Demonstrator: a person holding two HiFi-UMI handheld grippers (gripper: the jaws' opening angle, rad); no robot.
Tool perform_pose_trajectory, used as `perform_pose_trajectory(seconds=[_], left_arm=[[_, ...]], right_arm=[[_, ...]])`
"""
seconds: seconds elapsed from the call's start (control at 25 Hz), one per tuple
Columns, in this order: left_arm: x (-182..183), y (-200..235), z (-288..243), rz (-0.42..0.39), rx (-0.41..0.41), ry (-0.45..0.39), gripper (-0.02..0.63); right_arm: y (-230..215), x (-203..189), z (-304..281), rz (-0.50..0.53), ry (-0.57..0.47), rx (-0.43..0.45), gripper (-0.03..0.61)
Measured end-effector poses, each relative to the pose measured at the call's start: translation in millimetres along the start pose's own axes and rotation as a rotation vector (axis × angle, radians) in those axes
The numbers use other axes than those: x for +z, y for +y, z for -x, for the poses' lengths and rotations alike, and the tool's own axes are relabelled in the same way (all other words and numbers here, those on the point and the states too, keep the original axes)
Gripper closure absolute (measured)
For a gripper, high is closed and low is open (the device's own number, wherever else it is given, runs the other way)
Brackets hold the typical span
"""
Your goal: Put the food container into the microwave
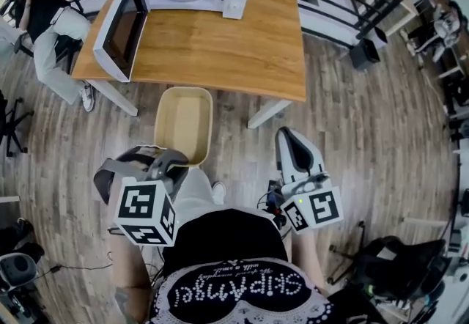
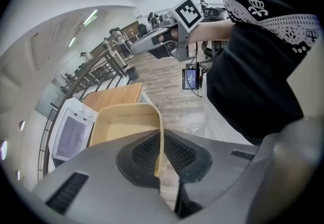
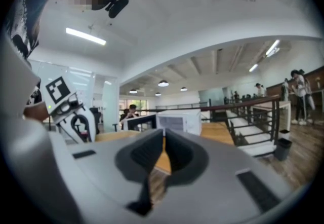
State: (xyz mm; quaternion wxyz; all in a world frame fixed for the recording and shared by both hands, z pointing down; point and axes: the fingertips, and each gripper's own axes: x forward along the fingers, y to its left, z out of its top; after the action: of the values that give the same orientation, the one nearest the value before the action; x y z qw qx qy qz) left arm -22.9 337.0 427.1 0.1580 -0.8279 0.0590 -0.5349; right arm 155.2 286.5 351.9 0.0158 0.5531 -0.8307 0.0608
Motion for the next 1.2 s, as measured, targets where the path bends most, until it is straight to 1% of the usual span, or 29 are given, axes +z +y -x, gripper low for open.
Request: perform_pose_trajectory(seconds=[0.12,0.36,0.52,0.76,0.96,1.2], left_arm=[[-8.3,13.9,-6.3,-0.002,-0.021,-0.008,0.567],[-37.9,60.9,-13.7,-0.004,-0.033,-0.006,0.568],[-54.8,92.5,-13.7,-0.01,-0.044,-0.008,0.567],[-80.9,134.0,-15.3,-0.025,-0.052,-0.014,0.566],[-98.9,149.7,-20.6,-0.037,-0.08,-0.028,0.568],[-117.2,159.0,-27.7,-0.033,-0.111,-0.024,0.568]], right_arm=[[4.2,-3.1,-21.0,-0.01,0.018,0.002,0.543],[15.1,2.4,-80.7,-0.016,0.022,0.023,0.543],[15.4,11.4,-115.2,-0.015,0.028,0.013,0.543],[12.1,14.8,-157.9,-0.036,0.027,-0.024,0.543],[14.9,14.1,-185.2,-0.034,0.02,-0.033,0.543],[14.5,7.7,-201.9,-0.074,0.025,-0.053,0.543]])
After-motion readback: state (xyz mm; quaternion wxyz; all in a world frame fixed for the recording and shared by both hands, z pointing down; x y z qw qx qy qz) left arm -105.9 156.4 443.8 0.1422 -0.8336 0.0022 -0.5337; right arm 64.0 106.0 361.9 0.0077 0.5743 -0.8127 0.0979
